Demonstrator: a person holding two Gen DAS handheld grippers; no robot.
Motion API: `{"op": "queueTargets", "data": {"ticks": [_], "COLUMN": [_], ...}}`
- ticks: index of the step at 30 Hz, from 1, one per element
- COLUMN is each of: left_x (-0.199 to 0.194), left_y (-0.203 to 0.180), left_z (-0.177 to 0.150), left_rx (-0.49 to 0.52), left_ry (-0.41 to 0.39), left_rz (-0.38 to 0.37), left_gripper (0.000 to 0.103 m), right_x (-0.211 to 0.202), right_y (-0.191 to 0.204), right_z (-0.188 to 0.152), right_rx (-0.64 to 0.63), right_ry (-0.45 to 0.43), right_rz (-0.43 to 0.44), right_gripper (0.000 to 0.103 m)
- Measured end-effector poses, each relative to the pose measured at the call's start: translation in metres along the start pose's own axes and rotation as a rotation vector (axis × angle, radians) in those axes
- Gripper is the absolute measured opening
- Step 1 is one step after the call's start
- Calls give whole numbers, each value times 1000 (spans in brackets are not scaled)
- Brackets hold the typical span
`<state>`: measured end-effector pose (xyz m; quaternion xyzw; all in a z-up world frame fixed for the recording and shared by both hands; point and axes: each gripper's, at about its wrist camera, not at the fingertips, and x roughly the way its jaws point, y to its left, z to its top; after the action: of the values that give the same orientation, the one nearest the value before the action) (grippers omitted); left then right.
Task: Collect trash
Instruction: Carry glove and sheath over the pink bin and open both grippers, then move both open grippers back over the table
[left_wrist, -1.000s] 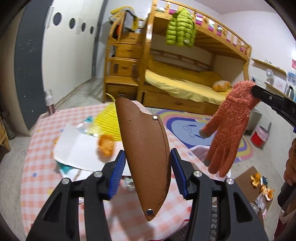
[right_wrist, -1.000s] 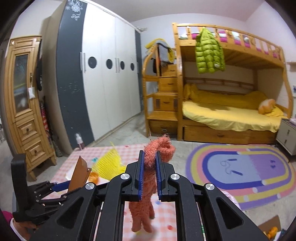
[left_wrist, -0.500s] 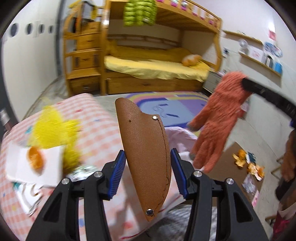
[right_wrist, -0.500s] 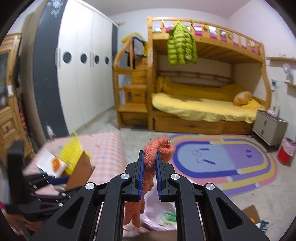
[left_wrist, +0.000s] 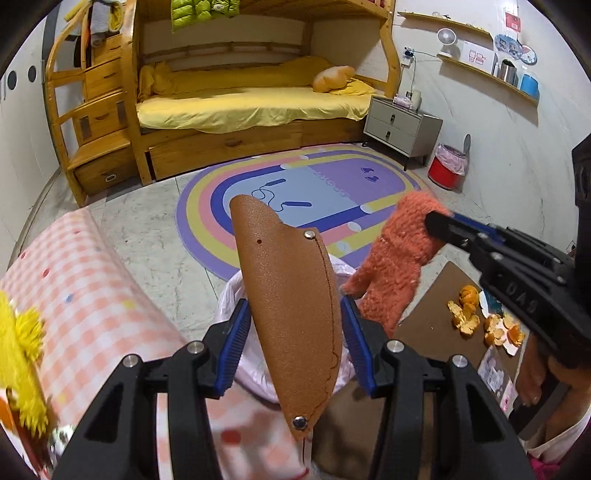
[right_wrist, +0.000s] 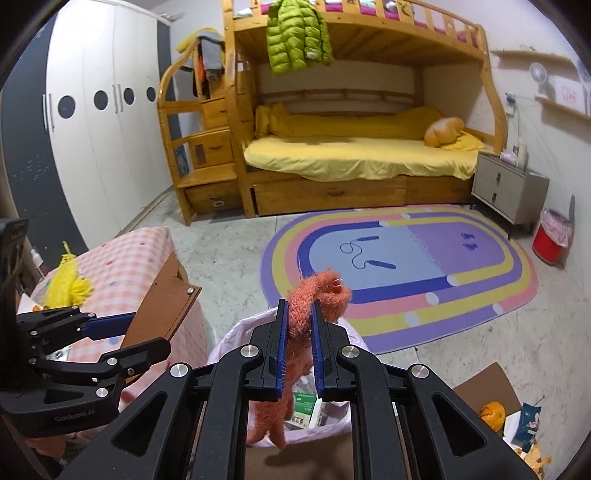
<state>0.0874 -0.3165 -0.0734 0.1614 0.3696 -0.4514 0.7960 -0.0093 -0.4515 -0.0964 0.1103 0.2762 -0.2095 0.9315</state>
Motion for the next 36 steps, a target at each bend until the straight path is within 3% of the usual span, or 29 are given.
{"op": "queueTargets", "data": {"ticks": [2, 4, 5, 7, 17, 20, 26, 36], "left_x": [6, 5, 5, -1, -68, -96, -147, -204], "left_y": [1, 5, 5, 10, 50, 64, 93, 178], "left_z": [4, 6, 8, 7, -3, -14, -50, -118], "left_rx": [3, -12, -18, -28, -148, -184, -234, -385], "left_ry": [-4, -10, -14, -20, -108, -129, -149, -181], "left_rz": [3, 5, 6, 15, 177, 228, 327, 529], "left_gripper": [50, 69, 71, 71, 71, 72, 74, 75], "right_x": [10, 17, 19, 18, -20, -38, -61, -50], "right_y": [-2, -2, -3, -4, 19, 45, 115, 227], "right_z": [0, -1, -2, -2, 2, 5, 3, -11], "right_rx": [10, 20, 29, 28, 11, -27, -117, -230], "right_ry": [6, 18, 23, 21, 7, 3, 26, 93], "right_rz": [-4, -9, -1, -4, 82, 152, 306, 419], "right_gripper": [17, 24, 26, 30, 30, 31, 41, 41]}}
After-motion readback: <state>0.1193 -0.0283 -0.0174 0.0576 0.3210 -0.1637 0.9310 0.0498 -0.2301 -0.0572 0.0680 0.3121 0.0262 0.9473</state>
